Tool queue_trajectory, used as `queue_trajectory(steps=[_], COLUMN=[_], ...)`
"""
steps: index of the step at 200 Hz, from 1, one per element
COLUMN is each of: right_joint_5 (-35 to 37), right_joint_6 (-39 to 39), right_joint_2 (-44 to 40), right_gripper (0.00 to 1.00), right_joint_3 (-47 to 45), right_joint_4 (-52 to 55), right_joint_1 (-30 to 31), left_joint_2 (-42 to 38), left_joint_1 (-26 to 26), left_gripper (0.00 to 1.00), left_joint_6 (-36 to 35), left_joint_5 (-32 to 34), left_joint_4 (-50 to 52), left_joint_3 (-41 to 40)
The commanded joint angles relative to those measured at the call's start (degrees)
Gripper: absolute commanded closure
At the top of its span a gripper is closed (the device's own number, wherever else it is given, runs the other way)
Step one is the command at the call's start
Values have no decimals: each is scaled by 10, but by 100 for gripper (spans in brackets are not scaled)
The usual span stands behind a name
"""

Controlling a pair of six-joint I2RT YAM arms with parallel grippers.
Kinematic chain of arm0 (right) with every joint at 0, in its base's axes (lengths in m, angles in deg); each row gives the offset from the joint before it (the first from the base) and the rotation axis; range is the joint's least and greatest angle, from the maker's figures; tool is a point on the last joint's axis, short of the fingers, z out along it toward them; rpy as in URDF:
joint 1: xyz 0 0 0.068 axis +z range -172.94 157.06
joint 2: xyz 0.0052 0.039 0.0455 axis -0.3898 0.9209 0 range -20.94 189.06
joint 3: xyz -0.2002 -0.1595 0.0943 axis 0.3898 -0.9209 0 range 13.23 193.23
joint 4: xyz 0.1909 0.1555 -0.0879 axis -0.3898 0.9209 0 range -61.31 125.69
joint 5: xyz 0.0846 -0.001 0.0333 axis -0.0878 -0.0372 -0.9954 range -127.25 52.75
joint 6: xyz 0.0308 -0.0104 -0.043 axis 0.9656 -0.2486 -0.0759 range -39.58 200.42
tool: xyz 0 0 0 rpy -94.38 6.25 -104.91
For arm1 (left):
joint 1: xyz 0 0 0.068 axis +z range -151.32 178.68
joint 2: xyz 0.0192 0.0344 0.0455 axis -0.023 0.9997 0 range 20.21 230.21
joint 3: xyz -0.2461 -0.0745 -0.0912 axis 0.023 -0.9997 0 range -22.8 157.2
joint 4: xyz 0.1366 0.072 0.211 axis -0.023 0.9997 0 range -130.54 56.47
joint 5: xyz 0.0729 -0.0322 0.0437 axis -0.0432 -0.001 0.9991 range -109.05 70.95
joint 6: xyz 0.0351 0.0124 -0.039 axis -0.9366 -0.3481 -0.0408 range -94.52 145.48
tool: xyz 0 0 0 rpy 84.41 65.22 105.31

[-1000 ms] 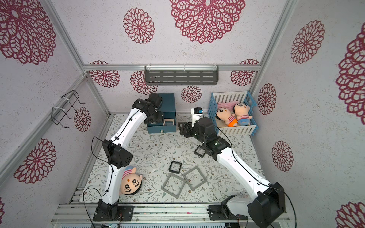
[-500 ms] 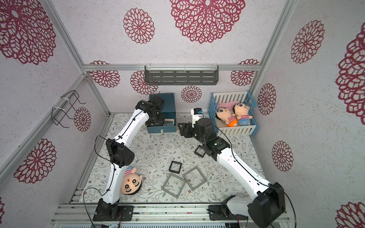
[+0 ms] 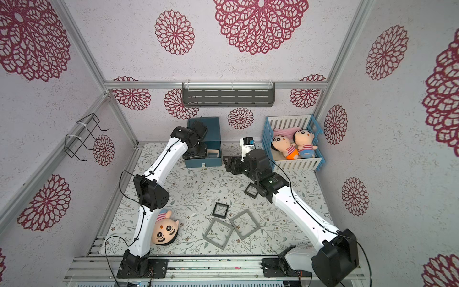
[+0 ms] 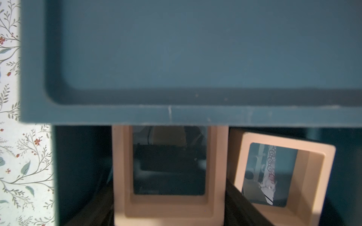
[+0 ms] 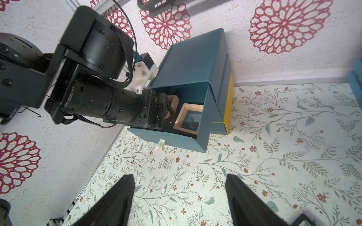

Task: Place the brooch boxes into the drawer by color
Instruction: Place the brooch box in the drawer.

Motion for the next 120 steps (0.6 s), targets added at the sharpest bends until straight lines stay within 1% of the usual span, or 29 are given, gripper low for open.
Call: queue_trajectory(steps=[1, 56, 94, 120], right_joint_5=[-10, -11, -14, -33], right_joint_6=[6, 7, 6, 14], right_joint_2=[0, -1, 1, 16], right_gripper=[19, 19, 19, 21], right_joint_3=[11, 11, 15, 25], right_joint_4=[-19, -19, -19, -19], right_joint_1=[2, 2, 2, -6], left_joint_2=[-1, -2, -15, -34], left_joint_1=[0, 0, 0, 0], left_gripper=[21, 15, 16, 16], left_joint_6=[7, 14, 27, 46], left_joint_5=[9, 9, 5, -3], left_joint_4=[10, 13, -3, -20], left_joint_3=[14, 17, 24, 30])
